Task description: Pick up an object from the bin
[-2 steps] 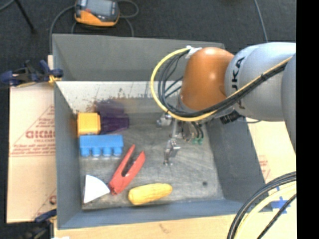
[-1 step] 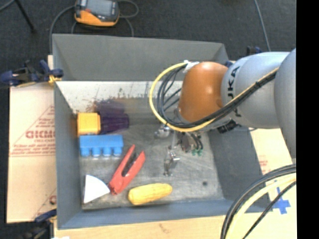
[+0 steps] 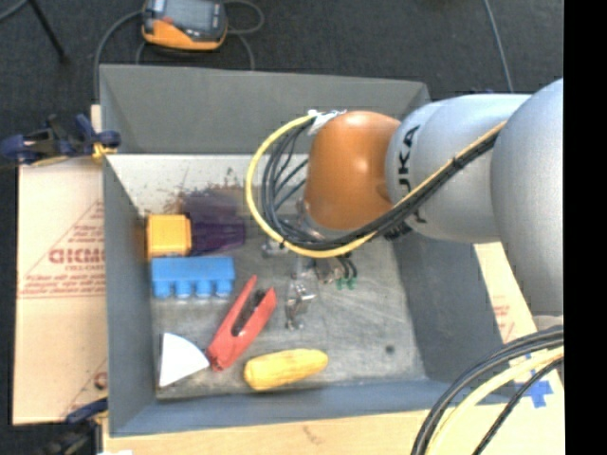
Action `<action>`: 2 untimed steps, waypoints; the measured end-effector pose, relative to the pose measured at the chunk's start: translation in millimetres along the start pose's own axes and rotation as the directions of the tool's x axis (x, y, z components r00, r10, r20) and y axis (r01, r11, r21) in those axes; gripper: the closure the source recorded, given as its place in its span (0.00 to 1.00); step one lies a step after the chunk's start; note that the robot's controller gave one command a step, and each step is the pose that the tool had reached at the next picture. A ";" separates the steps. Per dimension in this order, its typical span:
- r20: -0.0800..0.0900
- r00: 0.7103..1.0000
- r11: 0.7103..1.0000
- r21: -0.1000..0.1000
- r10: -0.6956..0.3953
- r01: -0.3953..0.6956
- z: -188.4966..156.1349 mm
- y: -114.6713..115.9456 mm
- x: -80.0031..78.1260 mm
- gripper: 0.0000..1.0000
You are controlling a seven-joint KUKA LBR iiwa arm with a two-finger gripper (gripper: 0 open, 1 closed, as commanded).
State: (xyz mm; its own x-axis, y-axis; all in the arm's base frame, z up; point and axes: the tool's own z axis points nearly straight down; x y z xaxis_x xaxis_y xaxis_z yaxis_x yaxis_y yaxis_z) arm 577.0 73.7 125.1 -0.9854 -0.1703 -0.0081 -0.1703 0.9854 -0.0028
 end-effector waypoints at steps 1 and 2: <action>-0.003 1.000 1.000 -0.006 -0.025 0.025 36.8 20.6 -7.5 0.00; 0.011 0.997 0.997 -0.004 -0.082 0.082 48.9 41.2 -2.3 1.00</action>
Offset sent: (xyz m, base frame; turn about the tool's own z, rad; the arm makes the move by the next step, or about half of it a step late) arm -0.0100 0.0404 -0.0551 -0.0842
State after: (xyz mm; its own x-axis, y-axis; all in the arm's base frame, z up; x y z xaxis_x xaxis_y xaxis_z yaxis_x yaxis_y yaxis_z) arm 572.7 114.6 76.0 -0.9679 -0.2508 -0.0189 -0.2508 0.9680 0.0002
